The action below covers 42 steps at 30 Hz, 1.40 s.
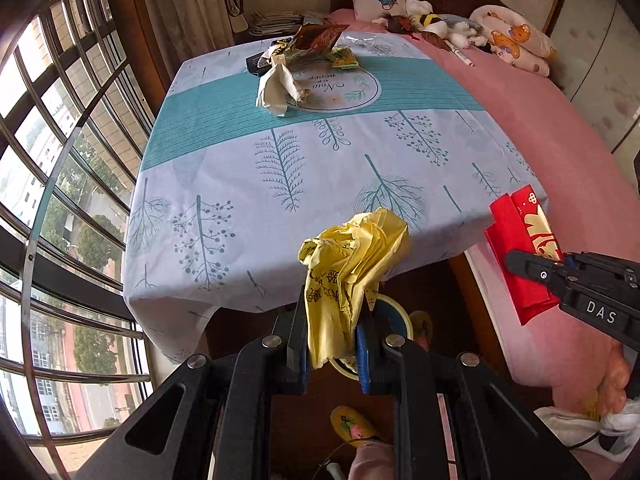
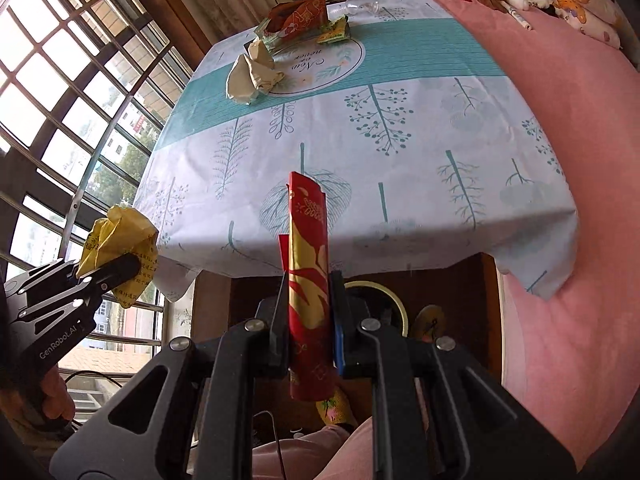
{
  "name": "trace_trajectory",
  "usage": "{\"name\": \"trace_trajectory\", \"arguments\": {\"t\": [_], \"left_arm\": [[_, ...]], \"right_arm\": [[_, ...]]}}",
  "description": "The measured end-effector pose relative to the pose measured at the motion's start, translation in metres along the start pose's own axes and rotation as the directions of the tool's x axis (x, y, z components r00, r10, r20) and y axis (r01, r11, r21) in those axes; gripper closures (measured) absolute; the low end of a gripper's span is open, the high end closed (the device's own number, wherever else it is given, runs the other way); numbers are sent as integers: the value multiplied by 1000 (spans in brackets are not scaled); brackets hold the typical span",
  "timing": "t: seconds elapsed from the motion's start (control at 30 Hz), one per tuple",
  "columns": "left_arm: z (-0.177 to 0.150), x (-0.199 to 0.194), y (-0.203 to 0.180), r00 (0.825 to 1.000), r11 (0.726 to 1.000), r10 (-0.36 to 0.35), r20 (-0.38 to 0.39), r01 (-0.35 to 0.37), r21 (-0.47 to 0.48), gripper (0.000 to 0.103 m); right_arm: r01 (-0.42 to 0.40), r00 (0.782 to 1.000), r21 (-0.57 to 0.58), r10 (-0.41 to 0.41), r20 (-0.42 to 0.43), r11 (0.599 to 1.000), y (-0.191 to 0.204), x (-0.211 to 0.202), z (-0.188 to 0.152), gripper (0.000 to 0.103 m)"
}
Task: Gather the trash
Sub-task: 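Lift the red packet with the right tool while the left lifts the yellow paper, then lower both tools over the bin and open them to drop the items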
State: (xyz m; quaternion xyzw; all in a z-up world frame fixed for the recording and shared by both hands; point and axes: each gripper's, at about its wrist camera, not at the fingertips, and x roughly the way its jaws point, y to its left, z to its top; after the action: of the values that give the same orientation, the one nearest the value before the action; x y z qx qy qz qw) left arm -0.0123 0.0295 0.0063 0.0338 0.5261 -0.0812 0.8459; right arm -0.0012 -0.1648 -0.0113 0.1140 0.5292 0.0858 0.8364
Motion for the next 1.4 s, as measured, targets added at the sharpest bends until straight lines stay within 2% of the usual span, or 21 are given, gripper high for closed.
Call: {"name": "trace_trajectory", "arguments": {"t": [0.27, 0.5, 0.63, 0.8, 1.03, 1.23, 1.33, 1.4], "left_arm": [[-33, 21, -13, 995, 998, -65, -81, 65, -1, 86], [-53, 74, -31, 981, 996, -92, -173, 90, -20, 86], [-67, 121, -38, 973, 995, -94, -210, 87, -42, 86], [-89, 196, -44, 959, 993, -100, -264, 79, -91, 86], [-124, 310, -49, 936, 983, -128, -327, 75, -170, 86], [-139, 382, -52, 934, 985, -118, -337, 67, -159, 86], [-145, 405, -53, 930, 986, -113, -349, 62, -154, 80], [-146, 418, -51, 928, 985, -105, -358, 48, -166, 67]], "right_arm": [[50, 997, 3, -50, -52, 999, -7, -8, -41, 90], [82, 983, 55, -71, -171, 995, -28, 28, -76, 90], [88, 969, 98, -63, -240, 991, -44, 71, -97, 90], [94, 946, 134, -46, -321, 987, -69, 146, -121, 90], [85, 936, 151, -27, -352, 985, -96, 246, -149, 89], [103, 923, 178, -28, -384, 979, -124, 323, -173, 88], [109, 922, 185, -29, -387, 977, -138, 350, -180, 88], [104, 920, 194, -21, -392, 975, -146, 364, -185, 82]]}}
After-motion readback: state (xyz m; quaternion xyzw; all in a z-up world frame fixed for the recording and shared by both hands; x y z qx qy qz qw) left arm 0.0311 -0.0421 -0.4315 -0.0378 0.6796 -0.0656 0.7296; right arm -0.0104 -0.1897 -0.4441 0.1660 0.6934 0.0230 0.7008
